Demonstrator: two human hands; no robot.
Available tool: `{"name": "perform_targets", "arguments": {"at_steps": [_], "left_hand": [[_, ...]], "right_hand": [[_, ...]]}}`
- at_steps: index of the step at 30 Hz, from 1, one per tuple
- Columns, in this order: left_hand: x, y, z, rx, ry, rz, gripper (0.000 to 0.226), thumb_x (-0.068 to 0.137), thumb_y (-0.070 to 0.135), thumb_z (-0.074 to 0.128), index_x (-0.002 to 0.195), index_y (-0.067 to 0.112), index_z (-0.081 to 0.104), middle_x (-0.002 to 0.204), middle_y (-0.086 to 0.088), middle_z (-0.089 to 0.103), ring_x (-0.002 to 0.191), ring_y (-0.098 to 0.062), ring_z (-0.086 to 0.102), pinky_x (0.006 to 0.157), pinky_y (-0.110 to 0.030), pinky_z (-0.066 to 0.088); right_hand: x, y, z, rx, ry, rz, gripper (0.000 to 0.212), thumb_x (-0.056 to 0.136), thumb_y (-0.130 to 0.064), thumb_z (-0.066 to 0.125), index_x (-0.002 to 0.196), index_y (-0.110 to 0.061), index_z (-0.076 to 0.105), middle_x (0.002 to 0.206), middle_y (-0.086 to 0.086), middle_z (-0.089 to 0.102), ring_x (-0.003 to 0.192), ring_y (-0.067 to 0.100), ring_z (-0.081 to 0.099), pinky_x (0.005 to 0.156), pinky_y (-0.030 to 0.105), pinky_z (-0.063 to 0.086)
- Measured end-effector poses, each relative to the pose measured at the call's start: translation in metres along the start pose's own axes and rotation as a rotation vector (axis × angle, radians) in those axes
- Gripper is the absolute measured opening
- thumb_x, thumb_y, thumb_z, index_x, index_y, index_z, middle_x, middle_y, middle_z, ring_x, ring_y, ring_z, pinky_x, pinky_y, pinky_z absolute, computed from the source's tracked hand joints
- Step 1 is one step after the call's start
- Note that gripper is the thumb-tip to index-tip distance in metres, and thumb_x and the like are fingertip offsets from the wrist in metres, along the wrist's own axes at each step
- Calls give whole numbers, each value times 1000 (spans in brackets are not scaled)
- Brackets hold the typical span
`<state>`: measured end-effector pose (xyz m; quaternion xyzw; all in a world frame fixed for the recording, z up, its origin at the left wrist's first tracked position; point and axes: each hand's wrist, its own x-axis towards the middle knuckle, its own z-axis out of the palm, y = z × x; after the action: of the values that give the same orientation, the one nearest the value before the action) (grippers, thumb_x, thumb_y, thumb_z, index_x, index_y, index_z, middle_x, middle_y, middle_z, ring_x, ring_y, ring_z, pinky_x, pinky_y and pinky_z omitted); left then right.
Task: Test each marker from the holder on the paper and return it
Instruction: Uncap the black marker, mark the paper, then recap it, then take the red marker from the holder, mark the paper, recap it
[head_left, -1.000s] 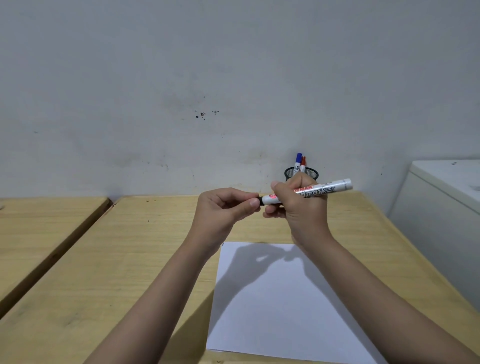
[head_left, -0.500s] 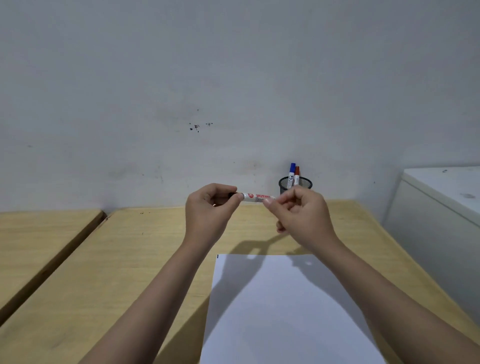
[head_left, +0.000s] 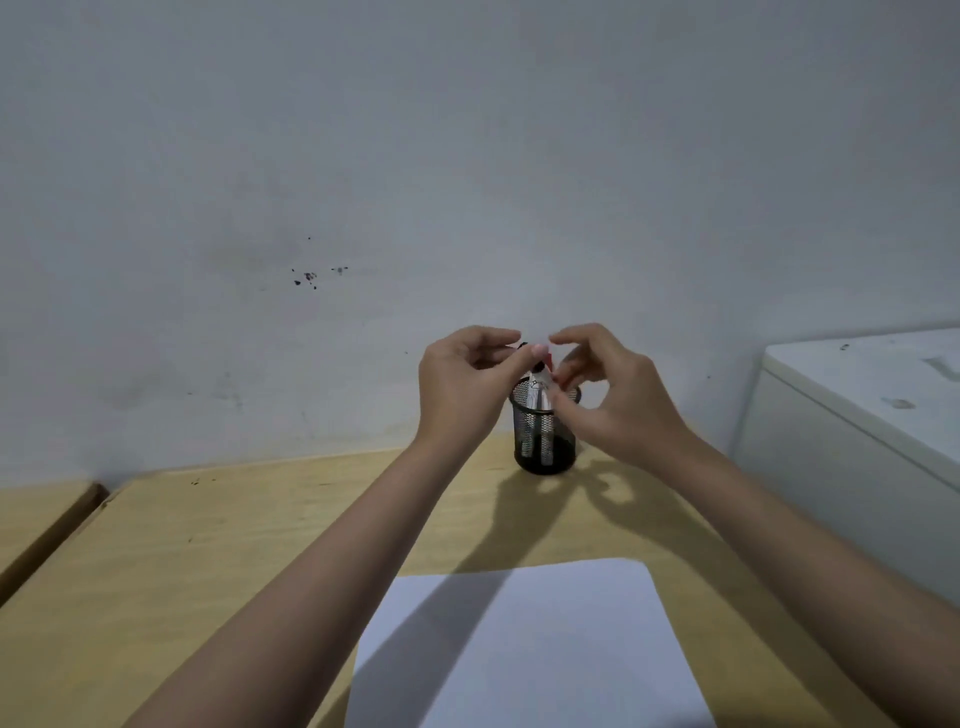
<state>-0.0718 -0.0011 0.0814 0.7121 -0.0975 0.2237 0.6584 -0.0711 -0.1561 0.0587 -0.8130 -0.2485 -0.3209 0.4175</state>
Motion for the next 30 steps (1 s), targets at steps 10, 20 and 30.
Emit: {"name": "perform_targets", "arguments": {"at_steps": [10, 20, 30], "left_hand": [[38, -93, 32, 483, -91, -68, 53, 75, 46, 70, 117, 15, 62, 122, -3, 59, 111, -21, 57, 91, -36, 49], [39, -117, 35, 498, -146, -114, 44, 74, 49, 69, 109, 21, 69, 106, 4, 66, 89, -15, 58, 75, -26, 45], [33, -119, 35, 513, -136, -72, 44, 75, 49, 69, 110, 22, 68, 105, -2, 66, 95, -20, 59, 82, -39, 51]], "right_hand": [[64, 65, -8, 100, 302, 219, 49, 77, -3, 64, 118, -26, 54, 63, -3, 53, 48, 2, 51, 57, 11, 47], [55, 105, 34, -115, -64, 414, 41, 73, -4, 64, 110, -18, 54, 67, 15, 65, 64, 28, 62, 62, 32, 51], [59, 107, 42, -397, -179, 296, 50, 75, -9, 63, 124, -18, 54, 107, 11, 52, 97, 26, 53, 75, 38, 49]]}}
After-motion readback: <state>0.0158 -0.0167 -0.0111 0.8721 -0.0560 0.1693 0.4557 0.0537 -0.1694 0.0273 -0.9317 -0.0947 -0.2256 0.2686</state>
